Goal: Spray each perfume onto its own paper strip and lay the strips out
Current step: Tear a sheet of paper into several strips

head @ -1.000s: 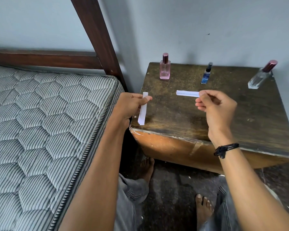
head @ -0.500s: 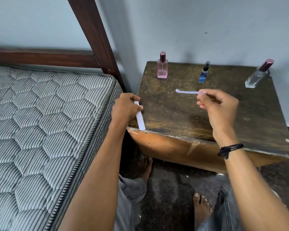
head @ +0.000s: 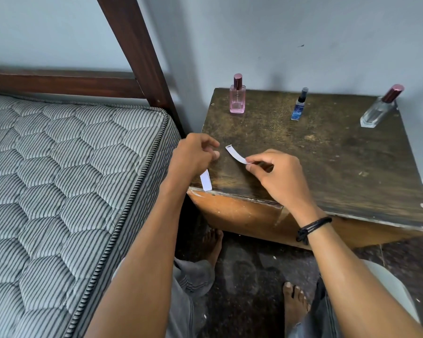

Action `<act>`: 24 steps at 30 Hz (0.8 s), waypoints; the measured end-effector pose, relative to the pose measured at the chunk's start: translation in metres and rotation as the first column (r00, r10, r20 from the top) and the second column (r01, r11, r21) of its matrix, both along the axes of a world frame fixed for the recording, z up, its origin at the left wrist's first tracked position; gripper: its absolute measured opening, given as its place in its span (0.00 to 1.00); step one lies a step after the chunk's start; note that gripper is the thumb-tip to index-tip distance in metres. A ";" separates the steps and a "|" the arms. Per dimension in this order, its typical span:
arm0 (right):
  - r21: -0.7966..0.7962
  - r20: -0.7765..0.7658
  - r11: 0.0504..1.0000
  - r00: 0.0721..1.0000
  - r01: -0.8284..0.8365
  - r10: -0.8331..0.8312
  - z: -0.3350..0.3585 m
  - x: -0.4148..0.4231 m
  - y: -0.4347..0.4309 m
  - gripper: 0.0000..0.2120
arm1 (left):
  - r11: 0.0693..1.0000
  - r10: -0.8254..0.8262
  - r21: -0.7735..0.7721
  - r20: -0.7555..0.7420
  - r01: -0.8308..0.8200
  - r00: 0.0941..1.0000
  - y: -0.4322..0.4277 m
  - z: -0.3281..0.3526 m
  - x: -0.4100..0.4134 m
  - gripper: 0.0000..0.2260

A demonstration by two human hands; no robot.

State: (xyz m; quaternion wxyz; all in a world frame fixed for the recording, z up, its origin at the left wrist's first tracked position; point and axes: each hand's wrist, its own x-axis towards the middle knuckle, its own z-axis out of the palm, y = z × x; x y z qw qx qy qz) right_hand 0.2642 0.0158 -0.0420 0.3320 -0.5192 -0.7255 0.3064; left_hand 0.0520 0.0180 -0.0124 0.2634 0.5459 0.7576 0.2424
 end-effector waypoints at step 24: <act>-0.037 0.125 0.993 0.986 -0.110 0.114 0.001 0.007 -0.004 0.13 | 0.998 -0.060 0.008 -0.053 0.061 0.997 0.006 -0.013 0.007 0.13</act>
